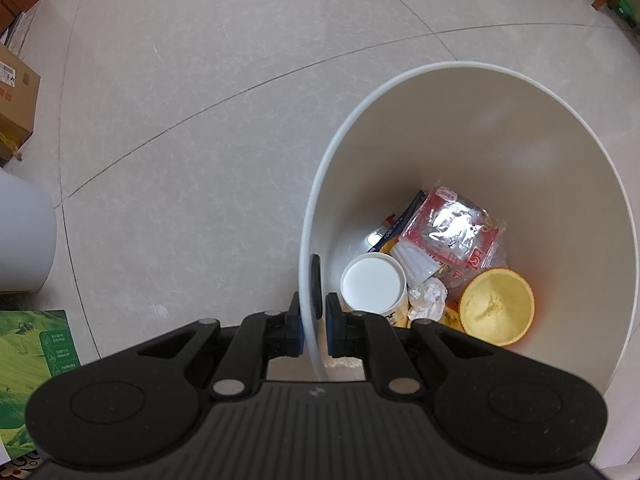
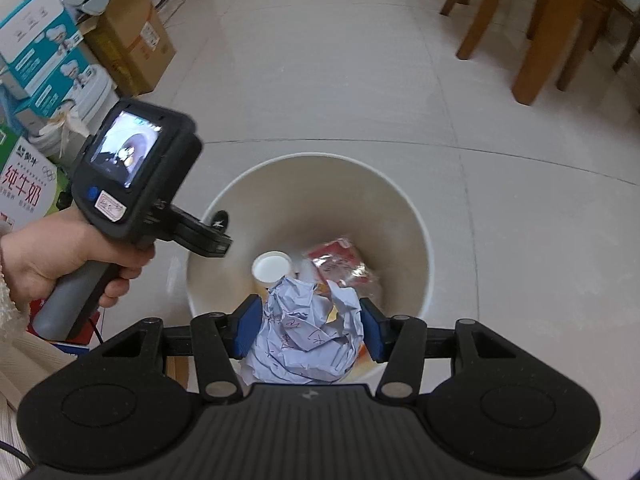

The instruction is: Collect trash

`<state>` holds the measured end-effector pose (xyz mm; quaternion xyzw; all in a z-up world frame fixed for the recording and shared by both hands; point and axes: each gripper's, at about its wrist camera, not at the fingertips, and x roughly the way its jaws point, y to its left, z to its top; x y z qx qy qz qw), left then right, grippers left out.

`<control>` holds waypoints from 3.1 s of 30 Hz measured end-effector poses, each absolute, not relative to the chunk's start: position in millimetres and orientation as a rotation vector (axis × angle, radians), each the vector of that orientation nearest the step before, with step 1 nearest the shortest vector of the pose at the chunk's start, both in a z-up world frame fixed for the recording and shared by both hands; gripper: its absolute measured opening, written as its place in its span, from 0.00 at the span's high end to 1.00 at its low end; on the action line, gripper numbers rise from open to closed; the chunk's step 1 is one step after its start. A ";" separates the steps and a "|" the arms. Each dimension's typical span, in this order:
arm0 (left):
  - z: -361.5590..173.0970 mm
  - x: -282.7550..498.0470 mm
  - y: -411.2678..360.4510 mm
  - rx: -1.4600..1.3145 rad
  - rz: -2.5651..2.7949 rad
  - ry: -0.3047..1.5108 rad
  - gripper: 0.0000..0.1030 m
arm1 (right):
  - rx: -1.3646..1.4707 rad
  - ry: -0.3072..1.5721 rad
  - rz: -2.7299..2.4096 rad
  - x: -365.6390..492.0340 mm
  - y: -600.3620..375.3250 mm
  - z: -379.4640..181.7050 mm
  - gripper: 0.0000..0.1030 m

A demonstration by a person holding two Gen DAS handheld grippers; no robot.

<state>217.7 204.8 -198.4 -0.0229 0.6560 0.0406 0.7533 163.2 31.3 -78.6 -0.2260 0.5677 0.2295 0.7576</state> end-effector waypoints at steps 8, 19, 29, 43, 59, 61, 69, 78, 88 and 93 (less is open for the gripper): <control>-197.9 218.6 204.4 -0.046 0.092 1.433 0.92 | -0.487 1.283 0.513 166.5 44.3 -107.8 0.45; -197.9 218.0 205.6 -0.057 0.082 1.435 0.92 | -0.499 1.305 0.532 160.4 55.7 -129.5 0.09; -198.4 216.7 205.0 -0.052 0.080 1.435 0.92 | -0.465 1.279 0.443 164.7 27.7 -106.3 0.04; -191.1 217.3 189.6 -0.025 0.038 1.402 0.38 | -0.412 1.270 0.431 166.0 19.2 -100.3 0.02; -171.1 214.1 187.1 -0.020 0.029 1.280 0.12 | -0.417 1.251 0.374 159.1 15.7 -106.6 0.00; -166.3 211.7 185.5 -0.003 0.026 1.258 0.11 | -0.408 1.256 0.346 157.0 11.6 -108.5 0.00; -140.5 187.8 173.7 0.038 -0.010 1.184 0.09 | -0.353 1.284 0.193 143.2 -13.0 -109.6 0.00; -107.5 140.2 164.2 0.023 0.048 1.125 0.05 | -0.330 1.283 0.092 114.7 -37.2 -104.8 0.00; -72.9 79.9 154.1 -0.003 0.084 1.107 0.05 | -0.295 1.223 0.049 81.6 -45.7 -79.1 0.00; -58.0 63.4 153.0 -0.047 0.151 1.175 0.05 | -0.259 1.196 0.041 65.4 -46.7 -61.2 0.00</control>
